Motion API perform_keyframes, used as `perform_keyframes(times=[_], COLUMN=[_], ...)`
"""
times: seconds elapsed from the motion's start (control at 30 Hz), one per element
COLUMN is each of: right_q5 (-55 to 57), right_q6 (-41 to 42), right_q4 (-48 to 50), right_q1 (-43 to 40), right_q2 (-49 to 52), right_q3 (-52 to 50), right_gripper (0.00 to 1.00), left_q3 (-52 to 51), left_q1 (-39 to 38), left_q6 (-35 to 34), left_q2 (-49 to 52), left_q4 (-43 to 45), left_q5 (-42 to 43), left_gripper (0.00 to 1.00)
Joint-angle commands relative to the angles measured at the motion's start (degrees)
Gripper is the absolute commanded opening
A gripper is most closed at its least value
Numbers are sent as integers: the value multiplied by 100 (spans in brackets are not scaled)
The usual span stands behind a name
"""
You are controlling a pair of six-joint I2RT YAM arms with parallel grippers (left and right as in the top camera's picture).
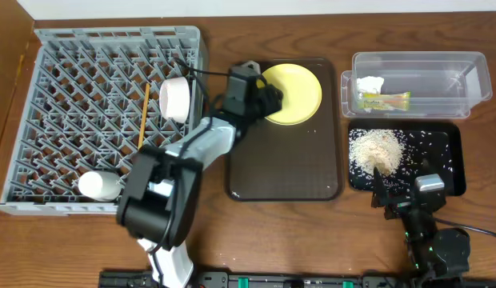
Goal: Sort waste into correct bins and load items into the dishwasher
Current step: 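Reach the left gripper to the yellow plate rim and grasp it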
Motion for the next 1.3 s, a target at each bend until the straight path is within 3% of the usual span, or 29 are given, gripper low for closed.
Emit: perform_keyframes(times=[0.0, 0.13, 0.23, 0.33, 0.43, 0.53, 0.63, 0.77, 0.87, 1.07, 1.27], right_q5=[-4, -2, -4, -4, -4, -4, -4, -4, -4, -2, -4], right_q6=[42, 44, 44, 44, 42, 42, 42, 42, 42, 44, 44], right_q4=[-13, -13, -13, -13, -13, -13, -13, -13, -13, -13, -13], right_q1=[-15, -15, -15, -15, -15, -15, -15, -15, -15, -15, -15], right_q2=[-4, -4, -4, -4, -4, -4, -4, -4, -4, -4, -4], right_q3=[-9, -9, -9, -9, -9, -9, -9, -9, -9, -9, -9], right_gripper=[99, 99, 99, 99, 99, 99, 99, 99, 99, 99, 99], left_q3=[46, 46, 46, 46, 46, 48, 48, 46, 39, -138, -138], left_q1=[-221, -289, -289, -264, -153, 70, 181, 404, 793, 938, 756], left_q6=[-197, -195, -201, -199, -190, -59, 251, 354, 155, -225, -562], left_q2=[352, 391, 363, 352, 315, -31, -640, -1762, -2232, -1705, -1023], left_q4=[55, -205, -1178, -2496, -2914, -2798, -2830, -3390, -3891, -4057, -3665], left_q5=[210, 503, 966, 1038, 1408, 2015, 1976, 776, 70, 345, 345], left_gripper=[48, 43, 36, 36, 42, 42, 42, 43, 58, 58, 58])
